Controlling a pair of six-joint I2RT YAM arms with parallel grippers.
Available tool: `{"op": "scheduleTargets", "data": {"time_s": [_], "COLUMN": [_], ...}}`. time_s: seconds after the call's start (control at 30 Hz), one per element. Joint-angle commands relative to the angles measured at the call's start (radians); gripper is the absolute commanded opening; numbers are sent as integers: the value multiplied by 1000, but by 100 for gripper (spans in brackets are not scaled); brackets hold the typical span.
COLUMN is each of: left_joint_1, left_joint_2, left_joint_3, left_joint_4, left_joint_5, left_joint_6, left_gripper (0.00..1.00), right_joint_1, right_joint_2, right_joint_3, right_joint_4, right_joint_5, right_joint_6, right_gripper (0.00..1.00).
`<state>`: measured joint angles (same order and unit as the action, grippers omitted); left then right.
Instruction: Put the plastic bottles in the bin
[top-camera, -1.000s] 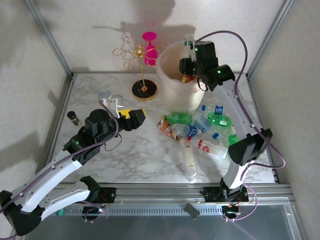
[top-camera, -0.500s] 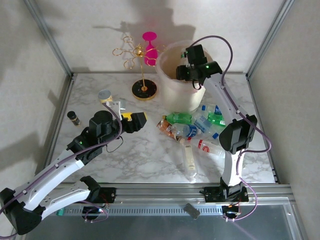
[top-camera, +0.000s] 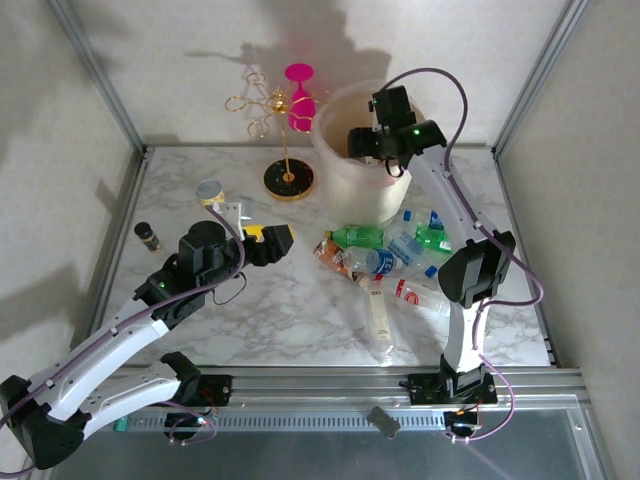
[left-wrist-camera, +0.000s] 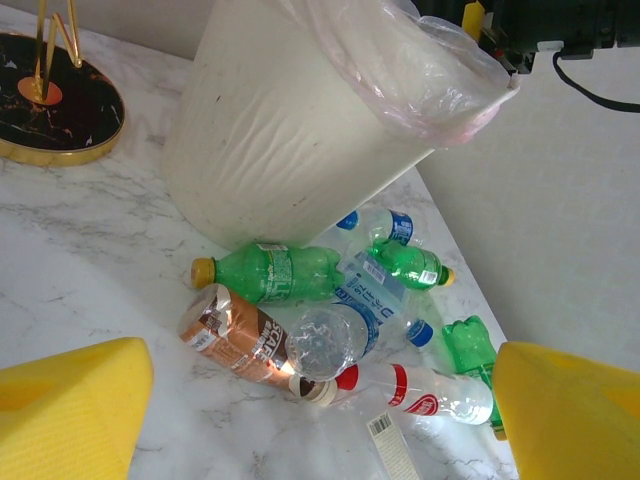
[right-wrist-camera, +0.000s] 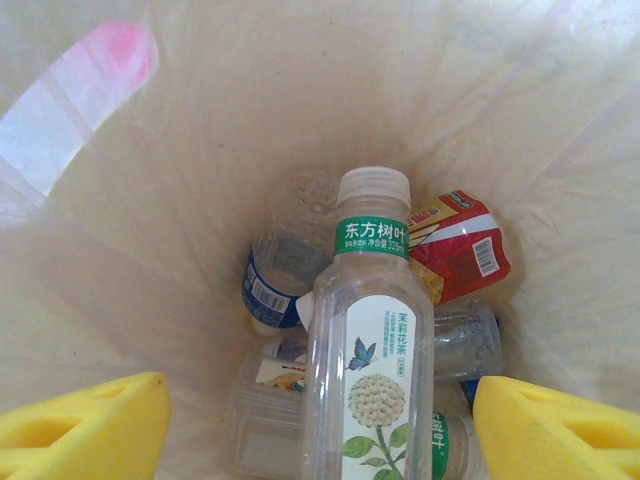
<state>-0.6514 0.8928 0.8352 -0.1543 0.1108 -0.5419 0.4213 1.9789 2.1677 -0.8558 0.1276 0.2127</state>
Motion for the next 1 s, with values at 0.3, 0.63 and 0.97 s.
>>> {"op": "scheduleTargets", "data": {"time_s": [0.3, 0.63, 0.97], "left_joint_1": [-5, -5, -5], "left_joint_2": [-60, -80, -21], "left_joint_3": [-25, -154, -212], "left_joint_4": [-2, -7, -11], "left_joint_5": [-37, -109, -108], "left_joint_6": [-85, -237, -300], "left_gripper": [87, 87, 87], "right_joint_1": [15, 157, 439], "right_joint_2": [-363, -755, -841], "right_joint_3": [-210, -790, -1115], "right_joint_4": [135, 253, 92], "right_joint_5": [-56, -100, 143], "right_joint_6": [35, 147, 362], "right_gripper": [79, 77, 76]}}
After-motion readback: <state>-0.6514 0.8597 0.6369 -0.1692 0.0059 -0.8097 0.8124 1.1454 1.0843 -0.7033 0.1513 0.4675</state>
